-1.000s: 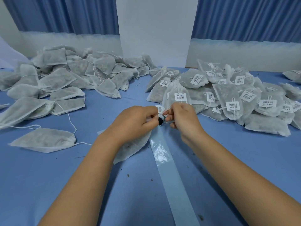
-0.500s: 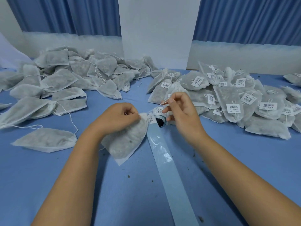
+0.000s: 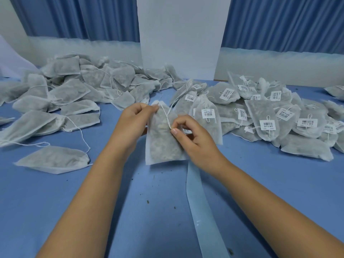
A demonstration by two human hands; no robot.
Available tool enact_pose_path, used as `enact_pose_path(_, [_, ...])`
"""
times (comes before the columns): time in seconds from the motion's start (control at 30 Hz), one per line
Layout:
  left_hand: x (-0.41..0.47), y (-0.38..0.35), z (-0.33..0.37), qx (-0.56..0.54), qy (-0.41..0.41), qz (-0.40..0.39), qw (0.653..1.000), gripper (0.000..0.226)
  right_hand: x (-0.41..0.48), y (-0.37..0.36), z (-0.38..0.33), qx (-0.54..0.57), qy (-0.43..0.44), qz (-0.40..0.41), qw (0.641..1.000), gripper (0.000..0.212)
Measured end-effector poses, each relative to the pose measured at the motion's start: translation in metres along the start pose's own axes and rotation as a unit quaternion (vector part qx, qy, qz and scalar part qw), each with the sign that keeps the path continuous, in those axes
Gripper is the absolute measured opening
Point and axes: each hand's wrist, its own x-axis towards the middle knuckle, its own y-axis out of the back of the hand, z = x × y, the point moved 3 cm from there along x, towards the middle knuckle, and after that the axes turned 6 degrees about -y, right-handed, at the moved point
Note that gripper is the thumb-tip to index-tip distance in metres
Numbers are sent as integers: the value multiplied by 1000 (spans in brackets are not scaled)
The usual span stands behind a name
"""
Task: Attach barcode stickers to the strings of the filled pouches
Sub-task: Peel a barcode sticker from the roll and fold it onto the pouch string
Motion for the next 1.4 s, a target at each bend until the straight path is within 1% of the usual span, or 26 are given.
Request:
enact_pose_path(0.07, [0, -1, 0, 0, -2, 1, 1000, 18, -1, 1, 1, -1, -3, 1, 1000, 13])
enact_pose_path(0.13, [-2, -3, 0, -9, 8, -23, 1000, 19, -1, 2, 5, 1, -9, 13, 1000, 14])
enact_pose_path(0.2, [-5, -5, 0, -12, 24, -62, 998, 32, -1, 3, 6, 1, -8, 25, 1000, 13])
enact_pose_path(0.27, [-10, -8, 2, 19, 43, -96, 994, 48, -1, 3, 6, 8, 1, 33, 999, 12])
enact_pose_path(0.3, [-11, -9, 2, 37, 50, -107, 992, 51, -1, 4, 6, 11, 2, 33, 999, 13])
enact_pose_path(0.4, [-9, -9, -2, 71, 63, -107, 990, 35, 0, 4, 7, 9, -11, 26, 1000, 18])
enact_pose_path(0.47, [-6, -5, -7, 82, 74, -101, 989, 23, 2, 8, 8, 23, -20, 42, 999, 18])
enact_pose_path(0.53, [0, 2, -13, 87, 98, -94, 987, 14, 5, 17, 13, 39, -56, 92, 993, 19])
enact_pose_path(0.57, [2, 5, -17, 87, 115, -87, 986, 13, 7, 22, 17, 33, -88, 119, 989, 19])
enact_pose_path(0.63, [8, 13, -24, 80, 149, -65, 983, 13, 9, 31, 30, -19, -174, 142, 974, 16])
enact_pose_path(0.7, [12, 18, -30, 77, 178, -43, 980, 17, 9, 35, 40, -68, -249, 133, 957, 20])
enact_pose_path(0.73, [12, 20, -33, 78, 190, -40, 978, 18, 9, 36, 42, -74, -272, 128, 951, 23])
enact_pose_path(0.87, [13, 18, -42, 64, 221, -74, 970, 17, 8, 28, 42, -39, -325, 84, 941, 33])
enact_pose_path(0.93, [11, 16, -43, 52, 239, -98, 965, 16, 5, 21, 42, -19, -327, 55, 943, 36])
enact_pose_path(1.03, [10, 15, -44, 31, 257, -121, 958, 14, 1, 14, 42, 30, -315, 17, 949, 29])
enact_pose_path(1.1, [9, 16, -44, 25, 264, -120, 957, 13, 1, 14, 41, 68, -295, 13, 953, 24])
enact_pose_path(1.17, [7, 17, -43, 8, 279, -126, 952, 15, 2, 18, 38, 80, -264, 25, 961, 23])
enact_pose_path(1.27, [5, 13, -41, -77, 292, -164, 939, 25, 5, 21, 34, 96, -224, 30, 969, 25])
enact_pose_path(1.4, [3, 3, -36, -191, 289, -200, 917, 29, 4, 17, 34, 81, -201, 26, 976, 24])
